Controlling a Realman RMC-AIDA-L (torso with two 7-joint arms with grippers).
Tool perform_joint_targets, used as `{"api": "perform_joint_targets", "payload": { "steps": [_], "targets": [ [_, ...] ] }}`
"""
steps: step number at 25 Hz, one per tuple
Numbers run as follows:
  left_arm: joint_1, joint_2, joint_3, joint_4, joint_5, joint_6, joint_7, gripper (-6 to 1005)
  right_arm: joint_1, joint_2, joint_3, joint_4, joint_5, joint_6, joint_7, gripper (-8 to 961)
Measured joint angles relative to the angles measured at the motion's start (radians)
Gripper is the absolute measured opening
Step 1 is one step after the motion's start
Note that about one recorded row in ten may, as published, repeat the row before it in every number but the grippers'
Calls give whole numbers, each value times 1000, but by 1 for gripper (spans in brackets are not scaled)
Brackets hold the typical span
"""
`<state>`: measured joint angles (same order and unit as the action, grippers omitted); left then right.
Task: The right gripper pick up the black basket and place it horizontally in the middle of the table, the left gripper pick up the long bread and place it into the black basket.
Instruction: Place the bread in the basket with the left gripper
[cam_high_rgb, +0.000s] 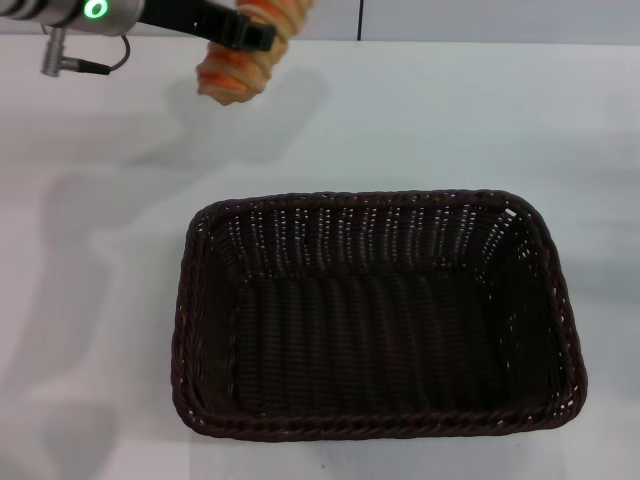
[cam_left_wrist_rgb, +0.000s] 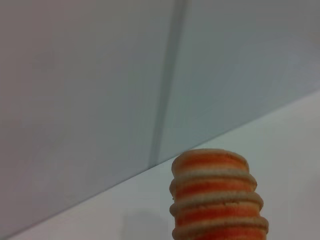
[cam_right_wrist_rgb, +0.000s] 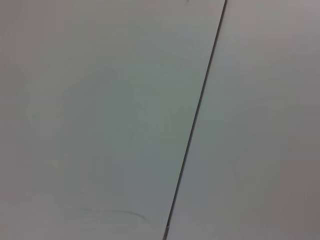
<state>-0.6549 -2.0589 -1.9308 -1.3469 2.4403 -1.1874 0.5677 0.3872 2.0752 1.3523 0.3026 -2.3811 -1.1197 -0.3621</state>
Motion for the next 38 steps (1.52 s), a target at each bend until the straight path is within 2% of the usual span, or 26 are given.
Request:
{"api": "perform_joint_targets", "payload": {
  "steps": [7,15,21,30,35,38],
  "targets": [
    [145,-1,24,-247,-156,-210,234,459,22,-1,11,-25,0,2,-3,384],
    [261,0,41,-451,-347,-448,341,385,60,-1,36,-78,0,2,-4,383],
    [266,-2,91,-454,-368,-475,351,341,62,-1,40,-74,0,2,-4,384],
    [235,-4,156,-322,-377,-487,347,300,55,-2,52,-73,0,-7,2,384],
    [233,-4,197,-303,-374,-443,355,337,53,-2,53,-73,0,-7,3,384],
    [233,-4,199,-306,-374,-418,356,518,53,-2,53,-73,0,-7,3,383]
  ]
}}
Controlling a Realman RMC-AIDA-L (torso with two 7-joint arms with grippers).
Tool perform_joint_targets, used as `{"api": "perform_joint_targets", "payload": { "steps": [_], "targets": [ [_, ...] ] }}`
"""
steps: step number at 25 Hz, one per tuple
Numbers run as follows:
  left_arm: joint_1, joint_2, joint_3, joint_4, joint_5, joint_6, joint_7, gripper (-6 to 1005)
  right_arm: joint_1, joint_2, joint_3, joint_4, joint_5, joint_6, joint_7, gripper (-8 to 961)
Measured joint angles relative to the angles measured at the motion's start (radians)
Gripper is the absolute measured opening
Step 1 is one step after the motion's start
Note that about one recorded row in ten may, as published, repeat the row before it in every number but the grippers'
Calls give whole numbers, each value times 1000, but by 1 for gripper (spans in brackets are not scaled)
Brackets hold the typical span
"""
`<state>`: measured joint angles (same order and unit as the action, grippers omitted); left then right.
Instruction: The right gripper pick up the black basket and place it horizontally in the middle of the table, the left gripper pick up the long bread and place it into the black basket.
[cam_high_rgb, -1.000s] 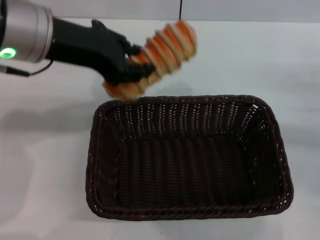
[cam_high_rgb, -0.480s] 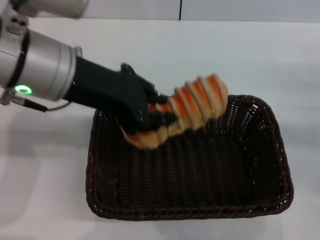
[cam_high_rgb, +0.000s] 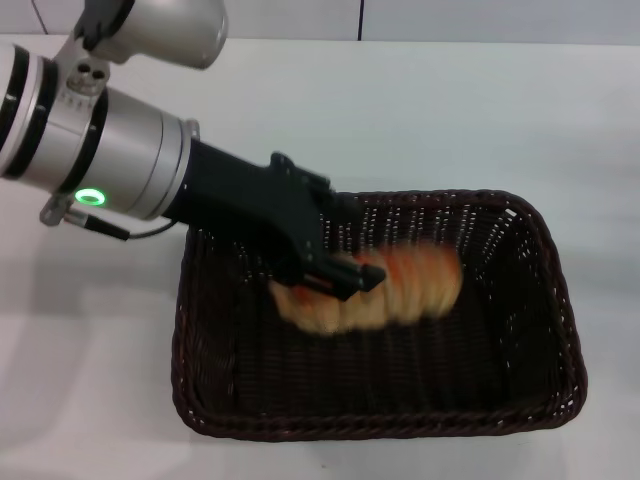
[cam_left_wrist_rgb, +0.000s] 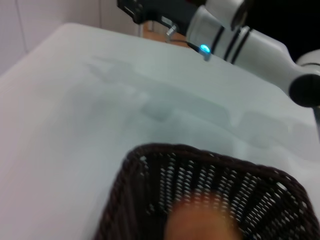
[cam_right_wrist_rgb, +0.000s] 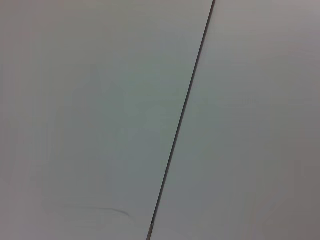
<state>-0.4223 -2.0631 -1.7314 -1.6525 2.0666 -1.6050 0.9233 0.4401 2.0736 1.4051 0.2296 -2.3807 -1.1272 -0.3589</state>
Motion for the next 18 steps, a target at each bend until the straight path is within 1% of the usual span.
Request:
{"api": "perform_joint_targets", "payload": {
  "steps": [1,6,10,11,12,13,14,15,18],
  "targets": [
    [0,0,-1,-2,0,11,0,579,0,0,0,0,0,0,0,383],
    [0,2,-22,1,0,105,0,813,3,0,0,-2,0,0,0,385],
    [11,2,-41,35,24,223,0,850,6,0,0,-5,0,0,0,383],
    [11,2,-41,35,24,223,0,860,6,0,0,-5,0,0,0,383],
    [19,2,-42,51,45,284,-3,869,6,0,0,-5,0,0,0,383],
    [19,2,-42,51,45,284,-3,868,7,0,0,-6,0,0,0,384],
    [30,1,-43,72,65,364,-7,868,7,0,0,-6,0,0,0,384],
    [57,-1,-50,135,92,563,-15,867,8,0,0,-6,0,0,-1,384],
    [87,-3,-63,217,93,796,-29,866,9,0,0,-5,-1,0,-5,384]
  ]
}}
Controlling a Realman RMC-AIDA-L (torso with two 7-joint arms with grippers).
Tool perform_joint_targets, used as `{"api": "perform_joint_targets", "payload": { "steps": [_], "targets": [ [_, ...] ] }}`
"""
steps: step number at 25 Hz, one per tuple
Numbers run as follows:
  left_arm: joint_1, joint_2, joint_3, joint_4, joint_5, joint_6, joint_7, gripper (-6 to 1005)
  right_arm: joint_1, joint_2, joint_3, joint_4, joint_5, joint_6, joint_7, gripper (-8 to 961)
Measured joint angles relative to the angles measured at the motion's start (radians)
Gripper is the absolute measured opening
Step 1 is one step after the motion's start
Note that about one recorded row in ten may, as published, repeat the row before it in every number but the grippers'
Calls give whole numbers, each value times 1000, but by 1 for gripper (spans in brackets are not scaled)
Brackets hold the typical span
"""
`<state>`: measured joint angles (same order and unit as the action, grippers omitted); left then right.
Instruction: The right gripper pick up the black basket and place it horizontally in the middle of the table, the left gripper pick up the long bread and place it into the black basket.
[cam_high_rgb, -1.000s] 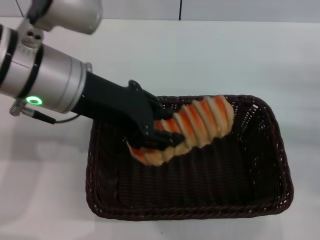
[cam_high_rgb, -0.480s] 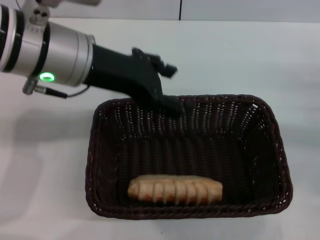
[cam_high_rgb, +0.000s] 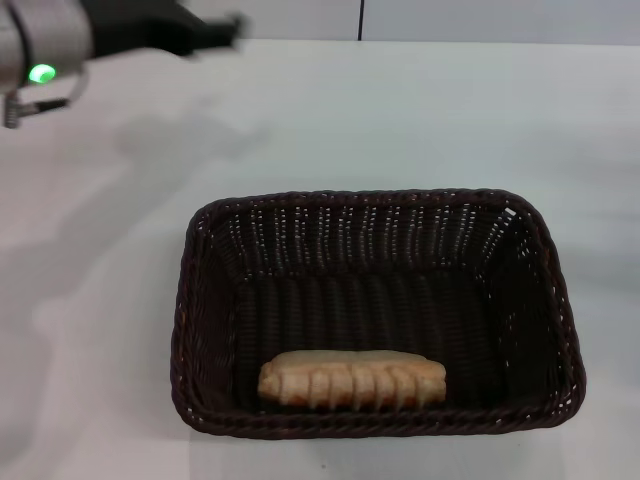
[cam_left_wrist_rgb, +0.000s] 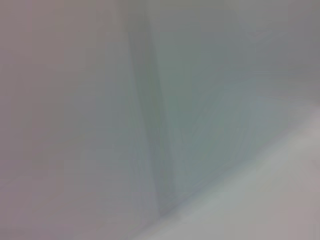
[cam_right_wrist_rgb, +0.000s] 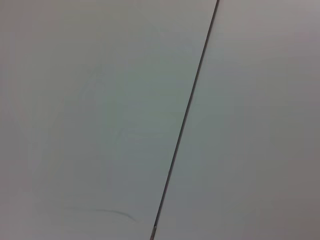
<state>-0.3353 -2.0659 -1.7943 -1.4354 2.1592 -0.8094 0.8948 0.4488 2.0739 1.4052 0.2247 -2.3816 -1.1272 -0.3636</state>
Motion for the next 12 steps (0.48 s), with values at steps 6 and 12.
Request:
{"api": "perform_joint_targets", "payload": {
  "steps": [6,12],
  "targets": [
    [38,-1,50,227,-40,573,-7,863,3,-1,0,5,0,4,-1,385],
    [24,5,231,447,-63,1074,-93,861,4,-2,6,7,1,1,7,385]
  ]
}}
